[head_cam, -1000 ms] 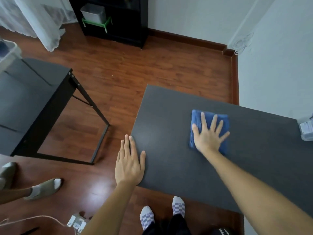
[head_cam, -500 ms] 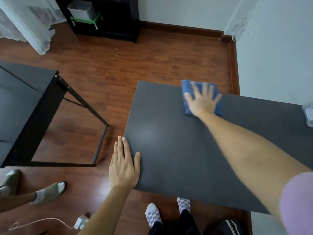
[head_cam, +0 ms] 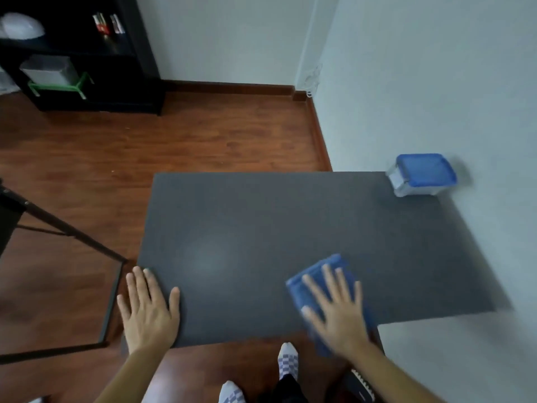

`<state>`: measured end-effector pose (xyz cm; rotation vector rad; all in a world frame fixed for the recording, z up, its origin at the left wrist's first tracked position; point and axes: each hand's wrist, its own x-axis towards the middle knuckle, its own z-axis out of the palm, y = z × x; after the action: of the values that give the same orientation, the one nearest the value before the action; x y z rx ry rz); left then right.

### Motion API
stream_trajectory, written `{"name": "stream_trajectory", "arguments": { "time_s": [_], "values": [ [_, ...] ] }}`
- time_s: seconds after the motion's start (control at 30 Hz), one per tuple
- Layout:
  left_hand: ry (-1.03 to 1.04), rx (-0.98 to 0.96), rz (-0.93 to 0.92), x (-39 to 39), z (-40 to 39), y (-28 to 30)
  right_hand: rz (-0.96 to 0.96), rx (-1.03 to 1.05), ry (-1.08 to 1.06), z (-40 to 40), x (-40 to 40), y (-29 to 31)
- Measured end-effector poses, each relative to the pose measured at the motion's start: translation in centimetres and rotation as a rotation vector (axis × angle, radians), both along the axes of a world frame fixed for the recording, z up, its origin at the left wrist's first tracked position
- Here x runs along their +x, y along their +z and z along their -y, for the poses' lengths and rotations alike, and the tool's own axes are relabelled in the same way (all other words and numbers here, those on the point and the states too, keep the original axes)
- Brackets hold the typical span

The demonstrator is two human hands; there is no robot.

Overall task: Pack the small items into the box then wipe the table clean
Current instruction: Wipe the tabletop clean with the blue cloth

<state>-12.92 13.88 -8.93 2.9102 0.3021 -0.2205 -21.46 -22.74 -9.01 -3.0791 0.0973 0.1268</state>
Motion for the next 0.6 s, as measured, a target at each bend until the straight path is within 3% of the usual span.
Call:
{"name": "stream_trajectory", "arguments": {
  "time_s": [0.1, 0.17, 0.23, 0.33, 0.4, 0.47, 0.6],
  "values": [
    [-0.058, 0.009, -0.014, -0.2, 3.7, 0.5, -0.082, 0.049, -0.506, 6.9, 4.7, 1.1],
    [-0.099, 0.004, -0.011, -0.3, 7.0, 0.6, -0.094, 0.143, -0.73, 7.8, 9.1, 1.6],
    [-0.13, -0.009, -0.022, -0.3, 10.3, 0.6, -0.094, 0.152, -0.676, 5.6, 12.1, 1.4],
    [-0.17, -0.005, -0.015, -0.2, 13.5, 0.4, -0.044, 0.123, -0.225, 0.5, 10.7, 0.5],
    [-0.184, 0.011, 0.009, 0.1, 14.1, 0.0, 0.002, 0.118, -0.04, -0.2, 7.2, -0.1],
    [-0.182, 0.021, 0.014, 0.1, 14.0, -0.4, 0.021, 0.113, -0.036, 3.1, 4.5, -0.5],
    [-0.174, 0.015, 0.034, 0.0, 14.1, -0.2, -0.032, 0.043, -0.337, 13.9, 1.8, 0.3]
  ]
}}
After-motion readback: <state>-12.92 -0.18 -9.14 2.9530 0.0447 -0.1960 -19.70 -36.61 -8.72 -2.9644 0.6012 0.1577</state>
